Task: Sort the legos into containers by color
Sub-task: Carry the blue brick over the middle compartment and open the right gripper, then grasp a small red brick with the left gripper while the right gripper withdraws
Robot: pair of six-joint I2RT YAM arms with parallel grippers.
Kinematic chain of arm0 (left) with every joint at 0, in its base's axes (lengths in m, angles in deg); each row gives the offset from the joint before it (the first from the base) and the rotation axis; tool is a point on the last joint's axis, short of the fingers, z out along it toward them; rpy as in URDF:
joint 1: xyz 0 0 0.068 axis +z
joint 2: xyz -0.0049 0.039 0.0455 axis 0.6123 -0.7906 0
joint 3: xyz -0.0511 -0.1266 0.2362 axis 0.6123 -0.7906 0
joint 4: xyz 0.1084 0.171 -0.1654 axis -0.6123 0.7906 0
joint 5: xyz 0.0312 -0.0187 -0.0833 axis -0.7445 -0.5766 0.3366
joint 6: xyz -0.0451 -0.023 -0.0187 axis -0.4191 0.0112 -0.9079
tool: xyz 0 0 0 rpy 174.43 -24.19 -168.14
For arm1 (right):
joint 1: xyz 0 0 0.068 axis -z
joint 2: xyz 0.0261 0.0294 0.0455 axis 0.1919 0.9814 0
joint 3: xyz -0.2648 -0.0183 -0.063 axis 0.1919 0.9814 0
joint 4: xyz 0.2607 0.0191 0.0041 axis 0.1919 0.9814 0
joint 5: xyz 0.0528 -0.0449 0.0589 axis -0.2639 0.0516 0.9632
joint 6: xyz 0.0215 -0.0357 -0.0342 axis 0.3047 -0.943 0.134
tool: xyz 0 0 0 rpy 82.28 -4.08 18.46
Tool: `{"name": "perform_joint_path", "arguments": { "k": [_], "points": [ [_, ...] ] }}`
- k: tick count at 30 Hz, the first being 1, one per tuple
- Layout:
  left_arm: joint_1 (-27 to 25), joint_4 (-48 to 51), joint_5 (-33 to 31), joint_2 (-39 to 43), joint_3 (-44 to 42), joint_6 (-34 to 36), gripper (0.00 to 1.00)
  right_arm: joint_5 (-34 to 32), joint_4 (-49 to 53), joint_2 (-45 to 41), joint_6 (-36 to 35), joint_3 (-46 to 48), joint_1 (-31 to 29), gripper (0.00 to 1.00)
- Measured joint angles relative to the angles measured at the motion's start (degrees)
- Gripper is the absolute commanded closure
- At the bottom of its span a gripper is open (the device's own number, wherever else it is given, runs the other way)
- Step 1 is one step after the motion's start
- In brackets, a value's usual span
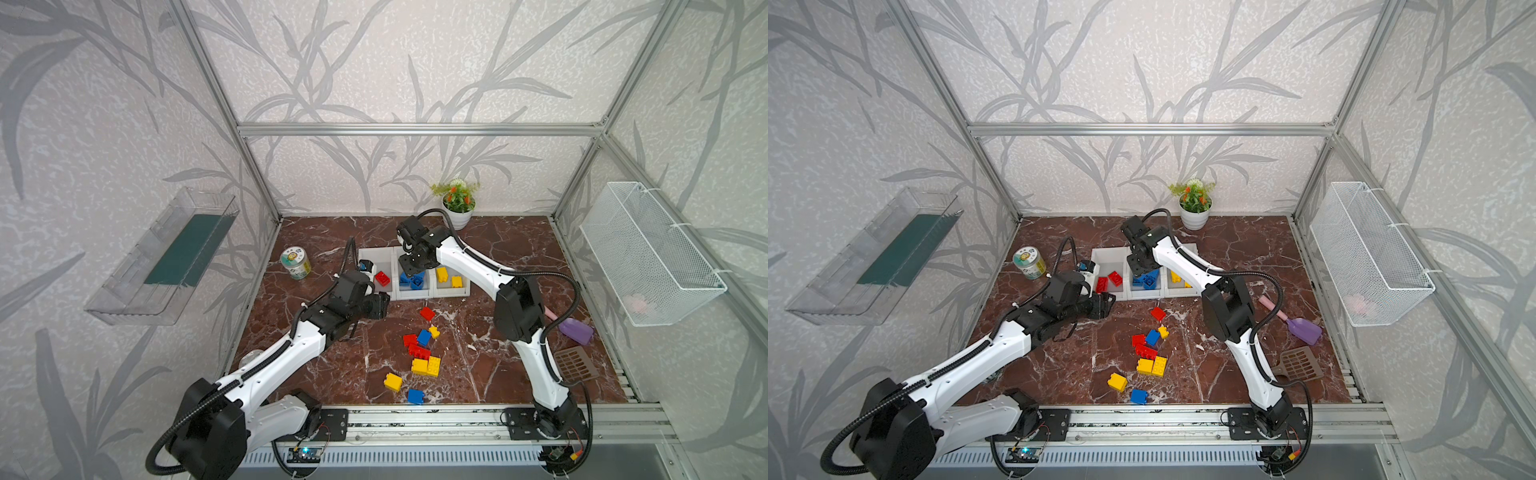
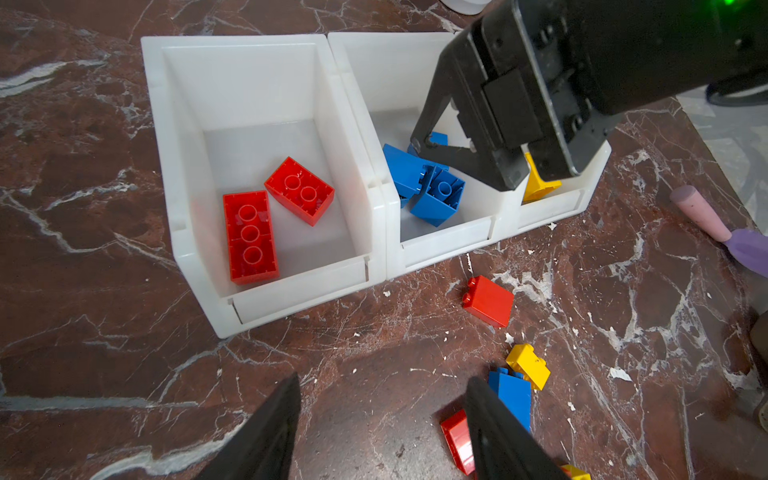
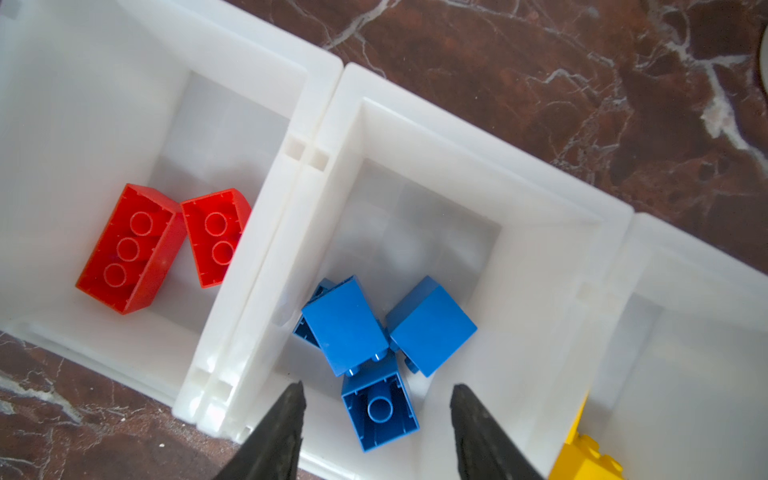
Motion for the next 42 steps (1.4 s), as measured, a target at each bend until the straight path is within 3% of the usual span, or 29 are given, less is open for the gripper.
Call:
{"name": "perform_joint_path", "arguments": {
  "k": [22, 30, 42],
  "points": [
    [0.0, 0.11, 1.84, 0.37, -0.55, -0.98, 0.34, -1.57, -1.4, -9.05, 0.5, 7.32, 0.0, 0.4],
    [0.0, 1.55, 2.93, -0.96, -0.55, -0.81, 0.35, -2.99, -5.92, -21.81, 4.26, 23.69, 0.44, 0.39],
    [-2.69, 4.33, 5.44, -11.1, 4.17, 0.81, 0.33, -5.99, -12.35, -41.53, 11.63, 49.09, 5.9, 0.38]
  ]
}}
